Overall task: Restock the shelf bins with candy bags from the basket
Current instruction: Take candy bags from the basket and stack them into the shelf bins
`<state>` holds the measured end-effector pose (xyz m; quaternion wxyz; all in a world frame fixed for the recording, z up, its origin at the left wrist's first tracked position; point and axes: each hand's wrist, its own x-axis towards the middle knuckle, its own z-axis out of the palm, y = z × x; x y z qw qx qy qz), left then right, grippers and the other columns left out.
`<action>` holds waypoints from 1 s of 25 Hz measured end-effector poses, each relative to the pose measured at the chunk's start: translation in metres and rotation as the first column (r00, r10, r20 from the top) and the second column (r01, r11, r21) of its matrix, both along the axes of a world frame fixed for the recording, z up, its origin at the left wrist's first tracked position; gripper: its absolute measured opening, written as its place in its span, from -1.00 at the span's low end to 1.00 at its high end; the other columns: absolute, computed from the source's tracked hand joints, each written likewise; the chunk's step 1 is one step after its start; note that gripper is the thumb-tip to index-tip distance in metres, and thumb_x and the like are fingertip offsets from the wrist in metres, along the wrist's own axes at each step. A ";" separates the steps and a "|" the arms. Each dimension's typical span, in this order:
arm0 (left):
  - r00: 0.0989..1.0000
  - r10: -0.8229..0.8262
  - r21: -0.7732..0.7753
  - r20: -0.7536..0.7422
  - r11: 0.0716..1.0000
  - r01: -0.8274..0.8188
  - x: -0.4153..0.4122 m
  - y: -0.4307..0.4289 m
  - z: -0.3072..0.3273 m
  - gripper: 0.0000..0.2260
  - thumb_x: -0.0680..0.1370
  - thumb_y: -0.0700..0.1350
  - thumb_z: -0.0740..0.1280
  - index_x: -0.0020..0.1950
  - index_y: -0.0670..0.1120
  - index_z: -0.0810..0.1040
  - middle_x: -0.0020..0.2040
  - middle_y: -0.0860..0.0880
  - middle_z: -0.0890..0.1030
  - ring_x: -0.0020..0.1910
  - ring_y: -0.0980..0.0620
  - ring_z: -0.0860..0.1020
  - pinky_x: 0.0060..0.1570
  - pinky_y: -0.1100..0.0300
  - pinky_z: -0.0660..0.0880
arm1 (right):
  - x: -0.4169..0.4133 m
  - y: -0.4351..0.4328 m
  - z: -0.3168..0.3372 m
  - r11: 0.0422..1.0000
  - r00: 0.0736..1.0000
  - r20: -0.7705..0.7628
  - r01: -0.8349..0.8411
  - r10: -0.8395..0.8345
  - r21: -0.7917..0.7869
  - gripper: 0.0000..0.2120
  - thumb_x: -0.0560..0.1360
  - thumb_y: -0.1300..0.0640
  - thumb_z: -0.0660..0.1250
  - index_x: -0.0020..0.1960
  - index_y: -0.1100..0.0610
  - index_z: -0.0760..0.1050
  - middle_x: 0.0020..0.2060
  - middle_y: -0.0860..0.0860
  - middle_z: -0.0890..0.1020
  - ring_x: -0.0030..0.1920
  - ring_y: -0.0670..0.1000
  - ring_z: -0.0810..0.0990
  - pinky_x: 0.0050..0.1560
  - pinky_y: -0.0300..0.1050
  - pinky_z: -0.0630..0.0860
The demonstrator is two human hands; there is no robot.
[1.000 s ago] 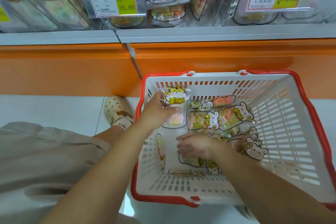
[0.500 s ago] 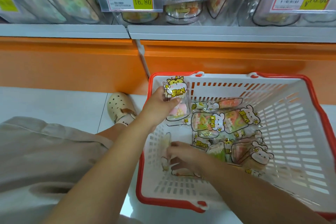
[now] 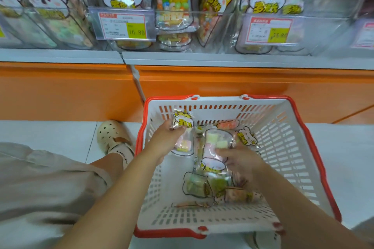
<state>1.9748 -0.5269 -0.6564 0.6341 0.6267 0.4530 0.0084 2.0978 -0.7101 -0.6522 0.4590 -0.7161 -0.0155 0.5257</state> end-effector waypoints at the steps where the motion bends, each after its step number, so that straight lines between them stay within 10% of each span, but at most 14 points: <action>1: 1.000 -0.021 -0.034 -0.022 0.999 0.020 0.001 -0.004 -0.001 -0.52 0.60 -0.01 0.31 0.49 -0.06 0.31 0.38 -0.06 0.47 0.20 -0.03 0.50 -0.11 0.18 0.47 | 0.002 -0.002 0.000 0.998 0.989 0.138 0.047 -0.050 0.029 -0.90 0.47 0.22 0.45 -0.11 0.23 0.54 -0.29 0.14 0.62 -0.16 0.12 0.65 -0.28 -0.28 0.43; 5: 0.998 0.034 -0.445 -0.058 0.894 -0.056 -0.001 -0.012 -0.003 -0.63 0.61 0.07 0.28 0.29 -0.16 0.48 0.07 -0.12 0.65 0.01 -0.07 0.63 -0.02 0.07 0.59 | -0.006 -0.003 0.001 0.947 0.565 0.825 -0.251 -0.024 0.200 -0.55 0.49 0.23 0.42 0.10 -0.34 0.55 0.07 -0.11 0.60 0.15 0.03 0.52 0.09 -0.03 0.49; 10: 0.998 -0.005 -0.556 0.056 0.831 0.035 -0.008 -0.011 -0.004 -0.68 0.48 -0.02 0.45 0.17 -0.13 0.60 0.00 -0.10 0.70 -0.06 -0.03 0.67 -0.10 0.07 0.62 | -0.023 0.000 -0.026 0.748 0.069 0.988 -0.661 0.140 -0.060 -0.21 0.33 0.58 0.21 0.36 -0.11 0.39 0.26 -0.04 0.43 0.40 0.16 0.32 0.32 0.10 0.36; 13: 0.988 0.150 -0.466 0.027 0.876 -0.120 -0.009 -0.009 -0.007 -0.57 0.45 -0.21 0.48 0.29 -0.12 0.47 0.03 -0.04 0.69 -0.08 -0.02 0.65 -0.18 0.12 0.56 | -0.019 -0.003 -0.025 0.891 0.336 0.918 -0.453 0.209 -0.037 -0.18 0.36 0.58 0.08 0.44 -0.10 0.30 0.38 -0.24 0.30 0.50 -0.05 0.16 0.44 -0.14 0.19; 17: 0.976 0.209 -0.244 0.060 0.951 -0.188 -0.007 -0.001 -0.005 -0.52 0.45 -0.20 0.50 0.27 -0.02 0.35 0.06 0.10 0.53 -0.11 0.09 0.49 -0.22 0.22 0.38 | -0.013 0.002 -0.024 0.914 0.745 0.534 -0.370 0.400 -0.168 -0.65 0.61 0.26 0.15 0.34 0.00 0.43 0.18 -0.10 0.50 0.21 -0.01 0.53 0.12 -0.13 0.52; 22: 0.991 0.134 -0.020 0.021 0.991 -0.134 -0.011 0.005 -0.017 -0.38 0.38 -0.16 0.56 0.38 -0.11 0.40 0.15 -0.07 0.59 -0.24 0.08 0.55 -0.42 0.28 0.46 | -0.047 0.023 -0.037 0.397 0.374 0.136 -0.882 0.918 -0.256 -0.76 0.64 0.11 0.18 0.24 0.02 0.54 0.14 -0.10 0.54 0.15 -0.06 0.51 0.11 -0.32 0.37; 25: 0.993 0.118 -0.008 0.020 0.993 -0.118 -0.012 0.004 -0.018 -0.40 0.39 -0.15 0.55 0.37 -0.11 0.41 0.18 -0.07 0.59 -0.12 0.03 0.60 -0.37 0.29 0.44 | -0.071 0.031 -0.071 0.090 0.121 -0.069 -0.933 0.990 -0.348 -0.56 0.61 -0.15 0.08 0.44 -0.05 0.34 0.43 -0.07 0.35 0.40 0.04 0.34 0.35 -0.08 0.27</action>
